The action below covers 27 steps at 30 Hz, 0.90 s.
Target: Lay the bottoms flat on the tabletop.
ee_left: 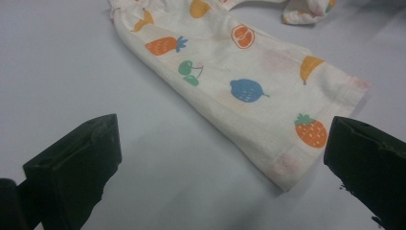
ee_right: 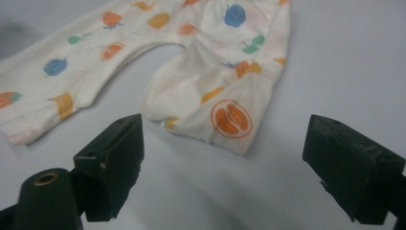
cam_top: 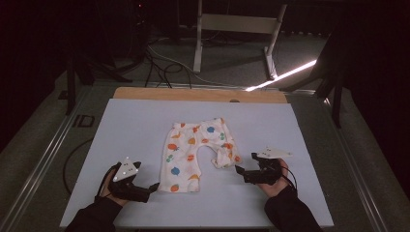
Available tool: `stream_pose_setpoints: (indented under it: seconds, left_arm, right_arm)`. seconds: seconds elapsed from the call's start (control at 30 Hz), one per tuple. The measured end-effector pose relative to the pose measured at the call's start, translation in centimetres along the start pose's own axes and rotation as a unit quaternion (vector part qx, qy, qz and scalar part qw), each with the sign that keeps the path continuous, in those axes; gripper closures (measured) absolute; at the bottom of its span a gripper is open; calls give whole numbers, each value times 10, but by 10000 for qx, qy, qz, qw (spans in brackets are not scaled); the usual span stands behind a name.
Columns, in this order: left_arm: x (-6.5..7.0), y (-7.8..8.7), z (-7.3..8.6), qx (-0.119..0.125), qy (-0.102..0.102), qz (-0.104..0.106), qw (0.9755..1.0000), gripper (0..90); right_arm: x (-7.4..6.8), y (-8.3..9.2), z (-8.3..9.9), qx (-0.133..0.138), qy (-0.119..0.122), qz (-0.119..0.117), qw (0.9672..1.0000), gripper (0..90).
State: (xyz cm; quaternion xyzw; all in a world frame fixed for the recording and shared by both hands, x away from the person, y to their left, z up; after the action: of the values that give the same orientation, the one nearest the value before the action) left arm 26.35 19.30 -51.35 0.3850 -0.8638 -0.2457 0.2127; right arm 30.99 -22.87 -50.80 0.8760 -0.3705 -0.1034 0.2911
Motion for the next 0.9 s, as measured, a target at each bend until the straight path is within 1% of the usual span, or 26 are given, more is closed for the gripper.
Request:
stream_pose_setpoints:
  seconds: [0.07, 0.1, 0.13, 0.17, 0.2, 0.23, 0.27, 0.3, 0.33, 0.4, 0.43, 0.5, 0.53, 0.63, 0.7, 0.77, 0.8, 0.83, 0.87, 0.9]
  left_arm:
    - [1, 0, -1, 7, -31, -4, 10000, 0]
    - [2, 0, -1, 16, -30, 21, 10000, 0]
    - [2, 0, -1, 15, -35, 30, 10000, 0]
    - [3, 1, -2, 29, -49, 32, 10000, 0]
    - [4, 1, -2, 53, -64, 50, 10000, 0]
    - [5, 1, -3, 72, -76, 54, 9999, 0]
    - [5, 2, -3, 73, -85, 52, 9999, 0]
    - [6, 2, -3, 89, -95, 74, 9999, 0]
    - [7, 2, -3, 97, -108, 89, 9999, 0]
    - [7, 2, -3, 91, -132, 98, 9998, 0]
    - [7, 2, -3, 87, -121, 99, 9998, 0]
    - [7, 2, -3, 79, -128, 90, 9998, 0]
    - [7, 2, -3, 77, -122, 103, 9998, 0]
    - [7, 2, -3, 76, -122, 128, 9998, 0]
    - [8, 1, -3, 64, -141, 133, 9998, 0]
    - [8, 1, -2, 40, -156, 150, 9998, 0]
    - [9, 1, -2, 24, -172, 156, 9997, 0]
    - [9, 0, -2, 20, -179, 165, 9997, 0]
    - [9, 0, -2, 25, -180, 173, 9997, 0]
    - [9, 0, -2, 25, -179, 175, 9997, 0]
  right_arm:
    - [-1, -3, 1, -61, 53, 43, 10000, 183]
    - [-1, -6, 1, -120, -8, 112, 9999, 193]
    - [-1, -7, 2, -141, -9, 91, 9999, 209]
    - [-1, -8, 2, -177, -15, 79, 9998, 248]
    - [-1, -10, 3, -267, -14, 185, 9995, 257]
    - [-1, -11, 3, -318, -43, 216, 9993, 258]
    - [-1, -13, 3, -347, -91, 221, 9991, 282]
    - [-1, -14, 4, -407, -68, 268, 9988, 311]
    - [-2, -16, 4, -484, -118, 360, 9981, 318]
    - [-1, -19, 4, -596, -133, 439, 9972, 364]
    - [0, -21, 5, -690, -196, 547, 9959, 388]
    - [2, -24, 6, -782, -280, 588, 9948, 425]
    - [3, -25, 7, -822, -313, 598, 9943, 459]
    - [2, -29, 8, -855, -328, 493, 9946, 494]
    - [-1, -31, 6, -855, -250, 341, 9954, 492]
    - [-5, -36, 5, -895, -180, 247, 9955, 496]
    - [-7, -37, 4, -885, -124, 241, 9957, 502]
    - [-9, -38, 3, -913, -84, 243, 9955, 521]
    - [-9, -40, 2, -905, -101, 203, 9956, 577]
    - [-10, -41, 0, -913, -111, 220, 9955, 611]
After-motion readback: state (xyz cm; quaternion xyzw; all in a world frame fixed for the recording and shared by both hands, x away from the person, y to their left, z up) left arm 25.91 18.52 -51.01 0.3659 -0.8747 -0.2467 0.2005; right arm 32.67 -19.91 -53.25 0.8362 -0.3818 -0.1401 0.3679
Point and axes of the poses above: each handheld gripper's, and its own axes: y roughly backward along the jaws, z roughly out of its underside, x roughly to its right, the point moved 2 cm from there along -y, roughly forward along the jaws, and after that the axes turned 10 degrees about y, right-handed, at the moved point
